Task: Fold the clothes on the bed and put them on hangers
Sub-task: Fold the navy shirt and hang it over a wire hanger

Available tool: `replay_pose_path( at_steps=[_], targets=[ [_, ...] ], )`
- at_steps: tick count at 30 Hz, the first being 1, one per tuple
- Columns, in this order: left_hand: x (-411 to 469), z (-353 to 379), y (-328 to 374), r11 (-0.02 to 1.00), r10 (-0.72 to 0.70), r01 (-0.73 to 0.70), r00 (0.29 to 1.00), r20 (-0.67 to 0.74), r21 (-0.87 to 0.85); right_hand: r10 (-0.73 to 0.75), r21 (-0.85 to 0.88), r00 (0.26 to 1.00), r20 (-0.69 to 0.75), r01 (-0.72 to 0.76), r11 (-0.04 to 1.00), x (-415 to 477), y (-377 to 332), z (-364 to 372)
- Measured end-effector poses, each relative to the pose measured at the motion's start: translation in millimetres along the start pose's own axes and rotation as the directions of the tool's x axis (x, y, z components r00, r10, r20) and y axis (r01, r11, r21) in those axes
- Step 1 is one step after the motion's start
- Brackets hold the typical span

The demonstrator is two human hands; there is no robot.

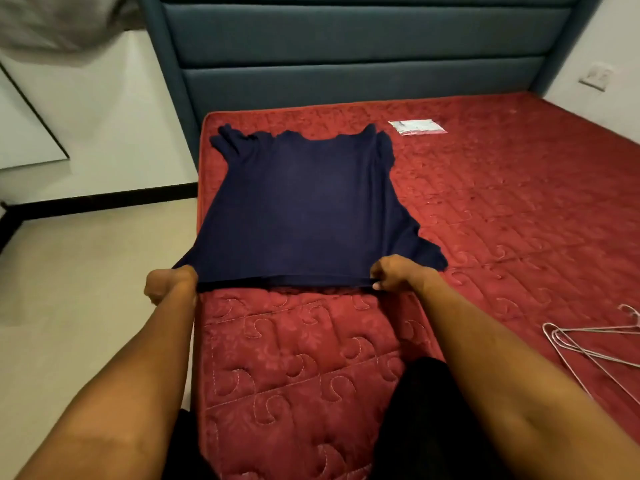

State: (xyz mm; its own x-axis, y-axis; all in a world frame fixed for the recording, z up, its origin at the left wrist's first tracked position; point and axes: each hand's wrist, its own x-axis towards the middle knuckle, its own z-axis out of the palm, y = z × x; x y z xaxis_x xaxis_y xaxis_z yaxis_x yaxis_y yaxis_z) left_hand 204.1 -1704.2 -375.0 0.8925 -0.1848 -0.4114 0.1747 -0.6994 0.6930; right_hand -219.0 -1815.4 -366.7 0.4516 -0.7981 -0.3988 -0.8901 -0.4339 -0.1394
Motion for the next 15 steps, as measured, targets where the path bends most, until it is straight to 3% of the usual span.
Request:
replay_pose_path(
  at_steps=[3, 5, 6, 8, 9, 12, 14, 15],
  targets=[
    [-19.8, -0.9, -17.6, 0.984, 0.080, -0.062, 0.991, -0.105, 0.165, 0.039, 0.105, 0.997, -0.074, -0.031, 0.994, -16.2, -3.1, -0.9],
    [-40.2, 6.3, -24.2, 0.915, 0.287, -0.224, 0.946, -0.149, 0.336, 0.180, 0.168, 0.936, -0.304, -0.133, 0.977, -24.2, 3.5, 1.2],
    [-47.7, 13.6, -27.1, 0.843, 0.420, -0.339, 0.900, -0.118, 0.419, 0.236, 0.173, 0.866, -0.440, -0.176, 0.969, -27.2, 6.0, 2.9],
    [-63.0, 34.2, -27.5, 0.630, 0.673, -0.587, 0.740, 0.021, 0.509, 0.358, 0.256, 0.701, -0.617, -0.251, 0.933, -28.0, 16.8, 8.4],
    [-71.5, 45.4, -25.4, 0.508, 0.759, -0.689, 0.642, 0.109, 0.517, 0.434, 0.324, 0.657, -0.616, -0.291, 0.900, -27.7, 22.7, 9.7],
    [-103.1, 75.7, -19.1, 0.194, 0.855, -0.907, 0.343, 0.389, 0.374, 0.632, 0.499, 0.648, -0.425, -0.415, 0.761, -25.1, 41.8, 18.8],
    [-120.8, 90.5, -18.3, 0.104, 0.802, -0.975, 0.198, 0.563, 0.194, 0.692, 0.576, 0.655, -0.305, -0.452, 0.681, -23.9, 52.5, 23.3],
    [-128.9, 95.1, -18.3, 0.102, 0.767, -0.986, 0.162, 0.620, 0.132, 0.707, 0.607, 0.653, -0.273, -0.453, 0.653, -24.8, 55.8, 23.9]
  ],
)
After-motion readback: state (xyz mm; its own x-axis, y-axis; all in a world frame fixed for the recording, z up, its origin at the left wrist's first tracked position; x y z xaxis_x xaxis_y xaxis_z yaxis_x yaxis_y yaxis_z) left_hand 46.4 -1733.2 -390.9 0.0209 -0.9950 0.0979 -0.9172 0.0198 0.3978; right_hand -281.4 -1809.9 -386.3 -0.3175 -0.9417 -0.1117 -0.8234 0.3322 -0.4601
